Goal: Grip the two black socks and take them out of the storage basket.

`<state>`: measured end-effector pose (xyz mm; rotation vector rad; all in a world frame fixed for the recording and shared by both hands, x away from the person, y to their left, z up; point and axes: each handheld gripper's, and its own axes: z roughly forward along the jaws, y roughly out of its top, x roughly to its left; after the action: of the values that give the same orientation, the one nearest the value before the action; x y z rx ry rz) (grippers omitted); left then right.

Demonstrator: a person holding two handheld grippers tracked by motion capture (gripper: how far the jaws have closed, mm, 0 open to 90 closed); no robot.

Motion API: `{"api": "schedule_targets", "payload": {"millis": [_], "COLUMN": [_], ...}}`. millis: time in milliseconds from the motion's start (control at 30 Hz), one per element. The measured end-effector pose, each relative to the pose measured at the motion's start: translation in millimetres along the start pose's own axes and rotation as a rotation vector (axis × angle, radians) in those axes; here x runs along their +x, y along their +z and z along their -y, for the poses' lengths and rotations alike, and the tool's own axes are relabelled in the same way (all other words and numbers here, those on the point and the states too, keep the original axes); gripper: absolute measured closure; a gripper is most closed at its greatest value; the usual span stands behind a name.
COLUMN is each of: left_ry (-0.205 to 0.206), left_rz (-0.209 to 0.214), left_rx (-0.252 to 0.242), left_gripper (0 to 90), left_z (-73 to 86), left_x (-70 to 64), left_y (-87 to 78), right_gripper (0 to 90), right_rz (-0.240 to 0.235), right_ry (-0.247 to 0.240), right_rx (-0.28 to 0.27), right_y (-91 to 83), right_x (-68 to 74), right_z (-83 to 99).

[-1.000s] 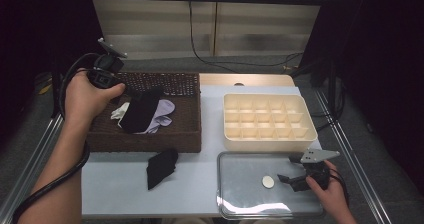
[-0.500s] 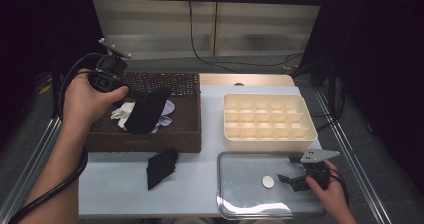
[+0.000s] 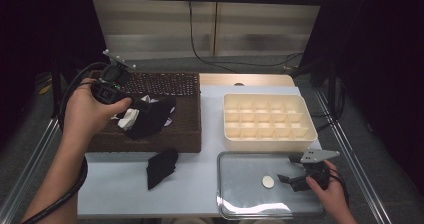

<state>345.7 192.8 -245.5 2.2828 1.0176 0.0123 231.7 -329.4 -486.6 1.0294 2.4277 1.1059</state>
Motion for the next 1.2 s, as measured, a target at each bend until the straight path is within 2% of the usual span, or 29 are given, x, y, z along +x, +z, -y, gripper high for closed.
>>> {"api": "schedule_targets", "payload": {"millis": [33,67,100,167,200,333,400,600,700,767,833,967,1100,1200], "left_ry": [-0.002,0.016,0.005,0.025,0.016,0.024,0.032,0.035,0.052,0.047,0.062,0.035,0.033,0.021], "left_rz": [0.002,0.001,-0.001,-0.003,-0.001,-0.011,0.001,0.010,0.019,0.027,0.027,0.043,0.026,0.030], "left_rx": [0.000,0.001,-0.002,-0.004,-0.004,-0.011,-0.014,-0.016,-0.010,-0.008,-0.008,0.005,0.014,0.018], "left_gripper": [86.1,86.1,86.1,86.1,86.1,86.1,86.1,86.1,86.1,86.1,86.1,86.1,86.1,86.0], "left_z": [0.6,1.1,1.8,2.5,2.9,2.9,3.0,9.0,14.4,19.8,26.5,44.5,60.2,69.9], "left_x": [-1.2,-2.1,-4.2,-6.0,-7.1,-9.5,-9.9,-15.8,-18.3,-21.7,-22.4,-19.3,-18.0,-17.0], "left_y": [-0.1,-1.0,-1.2,-3.8,-4.7,-11.3,-13.4,-8.5,-4.2,0.1,6.4,26.1,43.4,54.4], "right_gripper": [16.2,16.2,16.2,16.2,16.1,16.2,16.1,16.2,16.1,16.2,16.2,16.2,16.1,16.2], "right_rz": [0.000,0.000,0.000,0.000,0.000,-0.002,0.000,0.000,0.000,0.000,0.000,0.001,0.001,0.001], "right_ry": [0.000,0.000,0.000,0.000,0.000,0.000,0.000,-0.001,-0.001,0.000,0.000,0.000,0.000,0.001], "right_rx": [0.000,0.000,0.000,0.000,0.000,0.000,0.000,0.000,-0.001,0.000,0.000,-0.001,0.000,0.000], "right_y": [0.0,0.0,0.0,0.0,0.0,0.0,0.0,0.0,0.0,0.0,0.0,0.0,0.0,0.0], "right_x": [0.0,0.0,0.0,0.0,0.0,0.0,0.0,0.0,0.1,0.0,0.1,0.2,0.2,0.2], "right_z": [0.0,0.0,0.0,0.0,0.0,0.0,0.0,0.0,0.0,0.0,0.0,0.0,0.0,0.0]}}
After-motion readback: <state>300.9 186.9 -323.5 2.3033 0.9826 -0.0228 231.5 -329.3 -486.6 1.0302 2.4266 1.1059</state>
